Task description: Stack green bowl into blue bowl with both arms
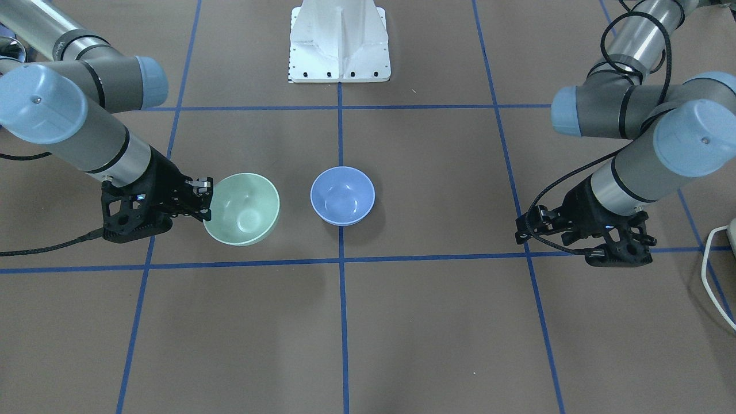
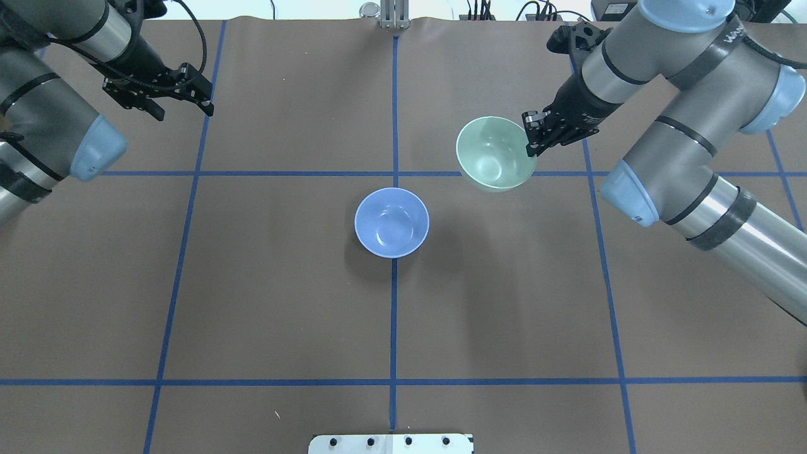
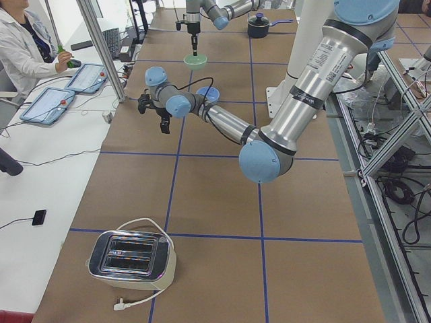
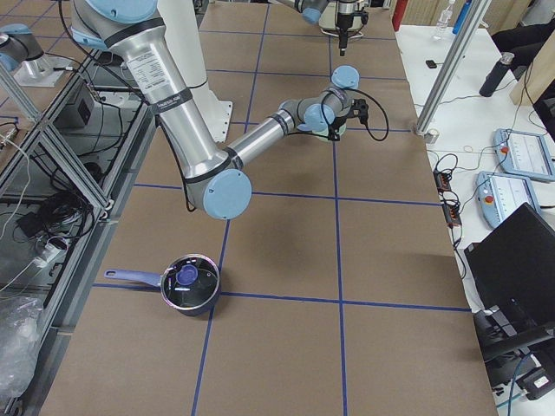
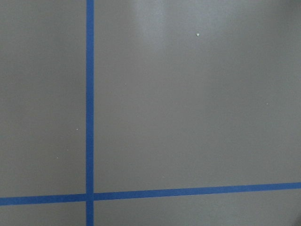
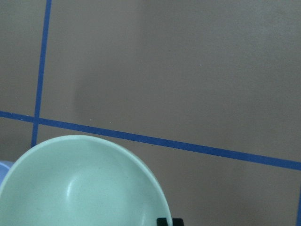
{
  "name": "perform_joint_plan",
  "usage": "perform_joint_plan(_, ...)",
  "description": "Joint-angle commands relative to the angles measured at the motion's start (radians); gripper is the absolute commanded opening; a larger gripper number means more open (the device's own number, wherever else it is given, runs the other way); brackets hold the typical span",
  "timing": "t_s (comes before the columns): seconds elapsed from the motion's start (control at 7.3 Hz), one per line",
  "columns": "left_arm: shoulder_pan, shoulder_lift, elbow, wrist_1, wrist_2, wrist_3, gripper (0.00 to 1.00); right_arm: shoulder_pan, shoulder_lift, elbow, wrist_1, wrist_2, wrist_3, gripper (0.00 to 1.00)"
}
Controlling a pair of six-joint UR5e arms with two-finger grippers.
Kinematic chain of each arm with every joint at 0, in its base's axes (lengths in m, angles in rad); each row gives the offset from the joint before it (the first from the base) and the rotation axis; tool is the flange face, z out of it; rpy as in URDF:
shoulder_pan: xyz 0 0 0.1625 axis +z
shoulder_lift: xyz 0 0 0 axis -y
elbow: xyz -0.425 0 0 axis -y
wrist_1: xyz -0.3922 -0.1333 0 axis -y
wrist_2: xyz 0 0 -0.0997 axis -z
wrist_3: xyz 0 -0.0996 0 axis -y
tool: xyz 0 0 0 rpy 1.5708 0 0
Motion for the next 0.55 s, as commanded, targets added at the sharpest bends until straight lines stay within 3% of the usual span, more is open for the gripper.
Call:
perform_joint_plan(0.0,0.000,0.008,0.001,-0.002,0.002,0.007,0.98,-0.096,0.079,-0.005,-0.004,-0.080,0.154,0.13)
perform_joint_plan(0.41,0.000,0.012,0.003,-0.005,0.002,0.007,0.98,-0.175,0.154,-0.013,-0.097,-0.182,0.209,0.13)
